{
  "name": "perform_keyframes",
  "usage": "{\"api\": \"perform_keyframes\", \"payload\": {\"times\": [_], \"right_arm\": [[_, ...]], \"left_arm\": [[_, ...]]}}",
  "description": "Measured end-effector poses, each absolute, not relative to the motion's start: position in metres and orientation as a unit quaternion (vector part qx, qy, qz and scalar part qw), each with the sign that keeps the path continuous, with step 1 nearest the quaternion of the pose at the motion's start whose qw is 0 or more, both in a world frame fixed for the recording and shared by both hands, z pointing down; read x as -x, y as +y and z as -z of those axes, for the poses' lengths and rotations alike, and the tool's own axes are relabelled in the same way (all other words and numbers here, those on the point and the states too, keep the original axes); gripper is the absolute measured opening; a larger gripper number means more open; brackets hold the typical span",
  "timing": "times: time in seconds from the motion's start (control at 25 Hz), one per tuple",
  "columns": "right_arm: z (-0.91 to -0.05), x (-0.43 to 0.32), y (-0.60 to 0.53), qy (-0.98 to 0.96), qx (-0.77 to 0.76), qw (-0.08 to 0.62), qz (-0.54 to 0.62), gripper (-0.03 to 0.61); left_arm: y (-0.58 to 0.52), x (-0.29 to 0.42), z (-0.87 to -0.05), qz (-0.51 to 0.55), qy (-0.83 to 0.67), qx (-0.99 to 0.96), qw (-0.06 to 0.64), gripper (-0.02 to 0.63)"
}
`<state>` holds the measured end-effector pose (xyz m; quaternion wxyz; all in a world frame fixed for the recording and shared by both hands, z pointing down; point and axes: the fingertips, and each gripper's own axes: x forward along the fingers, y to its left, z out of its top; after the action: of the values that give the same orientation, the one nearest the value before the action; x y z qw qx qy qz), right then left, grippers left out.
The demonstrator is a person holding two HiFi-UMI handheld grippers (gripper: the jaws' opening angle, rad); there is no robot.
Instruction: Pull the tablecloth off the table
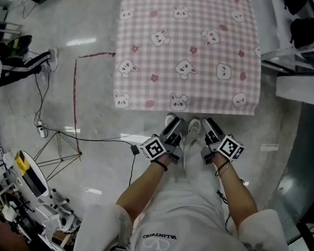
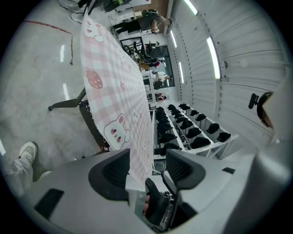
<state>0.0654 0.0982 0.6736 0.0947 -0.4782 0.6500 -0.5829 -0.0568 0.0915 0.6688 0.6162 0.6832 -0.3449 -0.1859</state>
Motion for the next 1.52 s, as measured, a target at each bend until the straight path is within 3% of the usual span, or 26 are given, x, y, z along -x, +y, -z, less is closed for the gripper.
{"api": "perform_keyframes", "payload": {"times": [0.32, 1.12, 1.4, 1.52], "right_arm": [[-0.721, -0.067, 0.108, 0.605, 0.469, 0.104, 0.635, 0.23], [-0.763, -0.096, 0.058, 0.54, 0.485, 0.258, 0.638, 0.229], [-0.762, -0.095, 0.056, 0.538, 0.479, 0.272, 0.638, 0.216], [-0.764, -0.1, 0.056, 0.528, 0.486, 0.283, 0.636, 0.175]], "left_arm": [[0.091, 0.066, -0.714, 0.218, -0.386, -0.626, 0.642, 0.242], [0.057, 0.046, -0.75, 0.301, -0.337, -0.629, 0.632, 0.24], [0.046, 0.057, -0.755, 0.34, -0.354, -0.603, 0.629, 0.179], [0.043, 0.065, -0.756, 0.352, -0.365, -0.597, 0.621, 0.154]]}}
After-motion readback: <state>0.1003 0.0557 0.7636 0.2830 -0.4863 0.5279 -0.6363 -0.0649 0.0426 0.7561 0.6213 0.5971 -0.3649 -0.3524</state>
